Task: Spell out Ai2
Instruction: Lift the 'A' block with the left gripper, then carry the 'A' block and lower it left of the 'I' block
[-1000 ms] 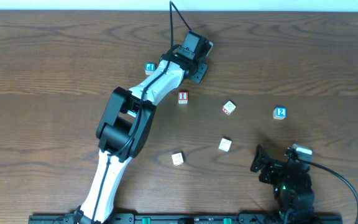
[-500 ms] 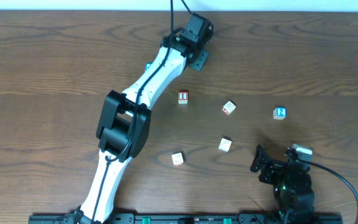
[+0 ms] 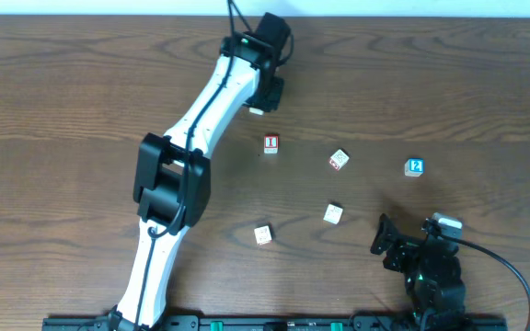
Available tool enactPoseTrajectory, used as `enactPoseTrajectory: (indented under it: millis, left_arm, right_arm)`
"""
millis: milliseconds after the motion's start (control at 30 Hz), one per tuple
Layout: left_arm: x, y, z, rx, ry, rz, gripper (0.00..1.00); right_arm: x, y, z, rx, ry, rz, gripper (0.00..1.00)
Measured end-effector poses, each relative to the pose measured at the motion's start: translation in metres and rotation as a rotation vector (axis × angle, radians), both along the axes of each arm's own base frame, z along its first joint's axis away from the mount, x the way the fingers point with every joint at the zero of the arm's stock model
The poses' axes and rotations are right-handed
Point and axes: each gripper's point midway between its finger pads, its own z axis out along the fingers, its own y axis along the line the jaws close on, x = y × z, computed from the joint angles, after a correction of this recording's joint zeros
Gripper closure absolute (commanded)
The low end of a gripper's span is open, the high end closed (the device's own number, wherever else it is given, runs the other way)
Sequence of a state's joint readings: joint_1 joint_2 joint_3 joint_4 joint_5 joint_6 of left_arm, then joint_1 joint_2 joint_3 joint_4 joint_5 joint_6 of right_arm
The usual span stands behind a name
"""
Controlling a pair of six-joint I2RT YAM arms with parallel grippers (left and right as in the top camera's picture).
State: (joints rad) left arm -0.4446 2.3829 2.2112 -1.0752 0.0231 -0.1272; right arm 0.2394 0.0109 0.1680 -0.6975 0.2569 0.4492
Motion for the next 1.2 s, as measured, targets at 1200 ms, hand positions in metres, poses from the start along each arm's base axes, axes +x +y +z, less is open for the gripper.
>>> enactPoseTrajectory:
  millis: [1200]
  left_arm:
    - [-0.075,0.033,0.012,-0.171,-0.175,0.1,0.94]
  right_arm:
    - [0.0,0.0,0.0,0.0,0.0,0.0,0.01]
